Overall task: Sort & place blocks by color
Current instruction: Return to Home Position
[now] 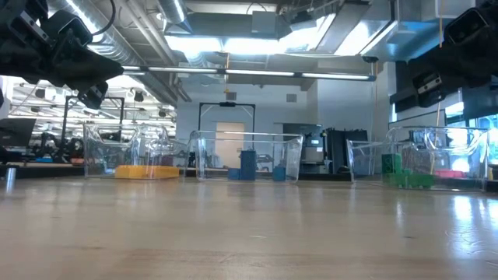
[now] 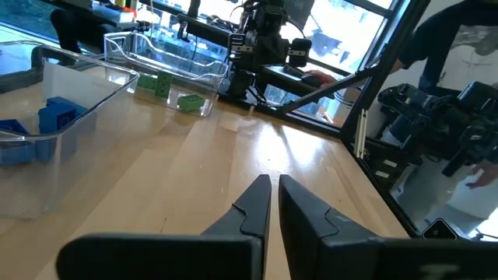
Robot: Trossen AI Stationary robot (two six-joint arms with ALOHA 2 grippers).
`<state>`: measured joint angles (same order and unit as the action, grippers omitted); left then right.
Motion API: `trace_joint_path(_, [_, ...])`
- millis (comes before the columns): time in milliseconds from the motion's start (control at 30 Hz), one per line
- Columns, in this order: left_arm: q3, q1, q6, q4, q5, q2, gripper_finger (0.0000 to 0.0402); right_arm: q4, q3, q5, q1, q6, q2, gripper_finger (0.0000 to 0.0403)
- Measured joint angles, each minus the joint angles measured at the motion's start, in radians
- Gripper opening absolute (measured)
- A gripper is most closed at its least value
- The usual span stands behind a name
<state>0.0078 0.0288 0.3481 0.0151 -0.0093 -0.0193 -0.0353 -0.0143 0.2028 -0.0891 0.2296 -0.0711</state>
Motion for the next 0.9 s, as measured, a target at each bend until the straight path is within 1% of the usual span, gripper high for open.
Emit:
trace_joint_path(367, [0.0,0.0,0.0,0.0,0.0,0.0,0.0008,0.0,0.0,0.0,0.0,-0.001,0.0,0.0012])
trace_joint_path(733, [0.0,0.0,0.0,0.0,0.0,0.0,0.0021,0.0,0.0,0.0,0.0,-0.001,0.0,0.0012])
trace_joint_path(900, [0.0,0.0,0.0,0.0,0.0,0.0,0.0017,0.0,0.0,0.0,0.0,-0.001,0.0,0.0012])
